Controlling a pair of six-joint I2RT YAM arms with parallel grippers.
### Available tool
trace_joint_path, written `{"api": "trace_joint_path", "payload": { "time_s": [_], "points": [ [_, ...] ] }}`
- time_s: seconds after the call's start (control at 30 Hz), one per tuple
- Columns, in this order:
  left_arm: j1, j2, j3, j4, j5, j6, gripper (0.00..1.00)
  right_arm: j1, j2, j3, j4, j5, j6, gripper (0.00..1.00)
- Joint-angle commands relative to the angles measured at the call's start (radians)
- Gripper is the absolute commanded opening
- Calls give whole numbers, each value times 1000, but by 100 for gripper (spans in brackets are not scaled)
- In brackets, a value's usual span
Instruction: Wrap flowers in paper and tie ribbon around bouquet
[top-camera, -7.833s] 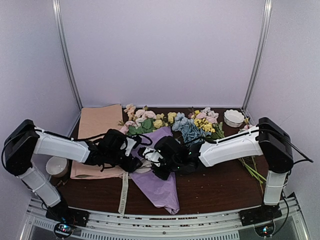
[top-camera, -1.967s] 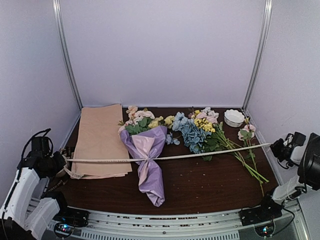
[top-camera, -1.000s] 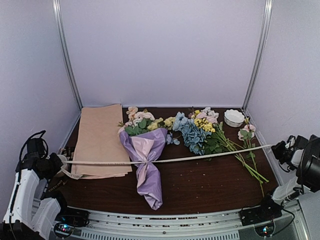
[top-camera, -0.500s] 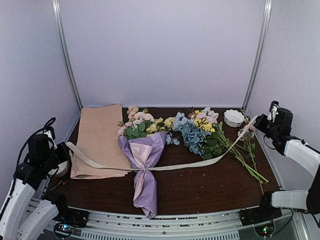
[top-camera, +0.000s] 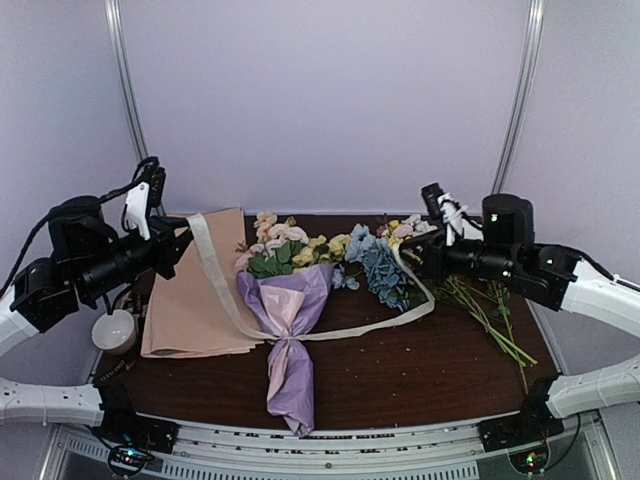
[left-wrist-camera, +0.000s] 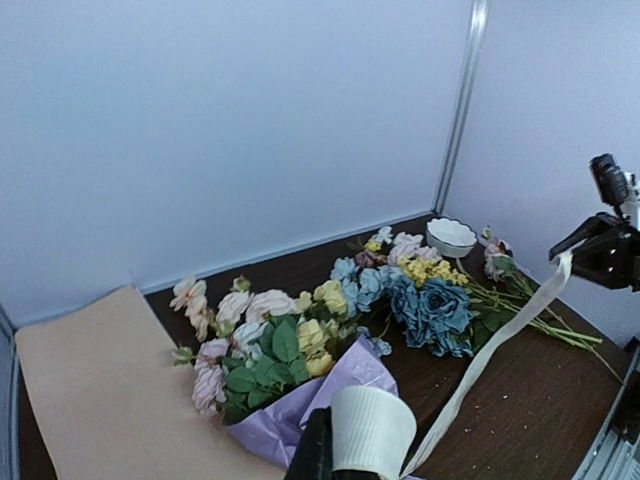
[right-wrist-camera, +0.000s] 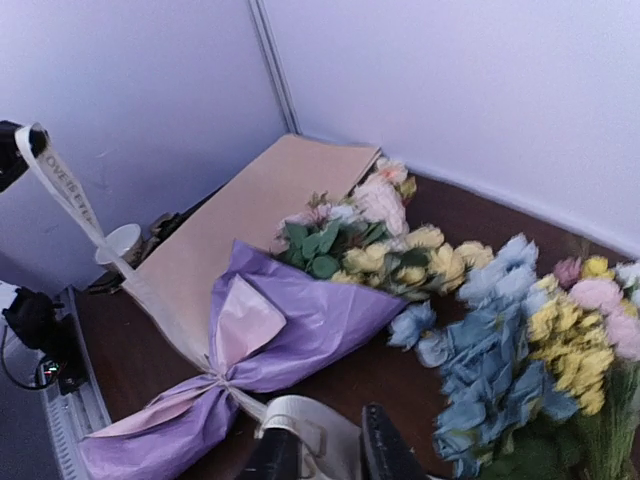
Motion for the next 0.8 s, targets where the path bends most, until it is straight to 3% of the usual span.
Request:
{"api": "trace_joint_path", "payload": {
  "time_s": [0.0,0.07,0.1,0.13,0.3,0.4,0.5,0.63,0.77],
  "points": [
    [-195,149,184,67,-64,283,0,178,66,-61,-261,87,-87,48],
    [-256,203,278,65,-23,352,0,207,55,-77,-309,117,-118,70],
    [-272,226,311,56,-3,368,0,208,40,-89,-297,120,-132,94],
    [-283,246,337,47,21,383,0,209,22,-100,-270,112,-152,99],
    [-301,288,340,68,48,402,0,292,28,-136,36,15,-307,100],
    [-309,292,321,115,69,388,0,329,170,-92,222,-129,-359,100],
    [-317,302,327,123,65,387,0,366,334,23,286,-207,-376,99],
    [-320,298,320,122,38,388,0,396,493,93,453,-227,-327,89],
    [-320,282,302,129,13,385,0,402,624,179,497,-217,-255,78]
  ]
}}
